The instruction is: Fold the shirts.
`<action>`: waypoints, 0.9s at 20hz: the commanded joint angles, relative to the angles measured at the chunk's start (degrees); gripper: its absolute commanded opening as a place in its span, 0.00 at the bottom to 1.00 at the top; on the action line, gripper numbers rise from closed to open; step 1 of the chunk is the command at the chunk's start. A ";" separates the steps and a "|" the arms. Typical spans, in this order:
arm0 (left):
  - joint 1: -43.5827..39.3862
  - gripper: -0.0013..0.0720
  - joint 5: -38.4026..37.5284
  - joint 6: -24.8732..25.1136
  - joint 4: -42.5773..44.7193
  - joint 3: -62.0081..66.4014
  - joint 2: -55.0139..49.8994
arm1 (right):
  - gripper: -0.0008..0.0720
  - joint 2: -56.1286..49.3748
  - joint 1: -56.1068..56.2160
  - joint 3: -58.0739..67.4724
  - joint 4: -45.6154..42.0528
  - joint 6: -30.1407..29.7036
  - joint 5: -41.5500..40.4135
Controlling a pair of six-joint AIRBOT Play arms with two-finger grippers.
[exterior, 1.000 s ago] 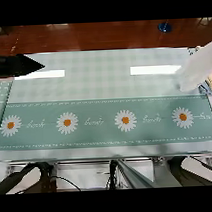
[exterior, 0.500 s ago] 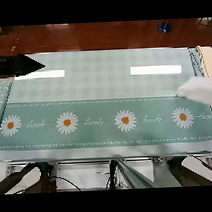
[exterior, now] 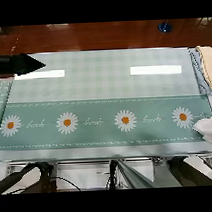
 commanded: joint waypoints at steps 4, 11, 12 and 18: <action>0.24 0.66 0.37 0.13 0.11 0.00 -0.42 | 0.05 4.70 -6.23 -18.05 -13.77 -0.31 -0.87; 0.24 0.66 2.95 0.13 0.13 0.00 -1.42 | 0.74 4.96 -7.45 -25.77 -24.41 -7.89 -11.72; 0.24 0.66 2.93 0.13 0.13 0.00 -1.66 | 0.74 4.96 -7.45 -25.70 -27.15 -7.13 -14.01; 0.00 0.66 2.93 0.09 0.02 0.00 -5.42 | 0.27 4.96 0.87 -16.50 8.26 11.06 -54.01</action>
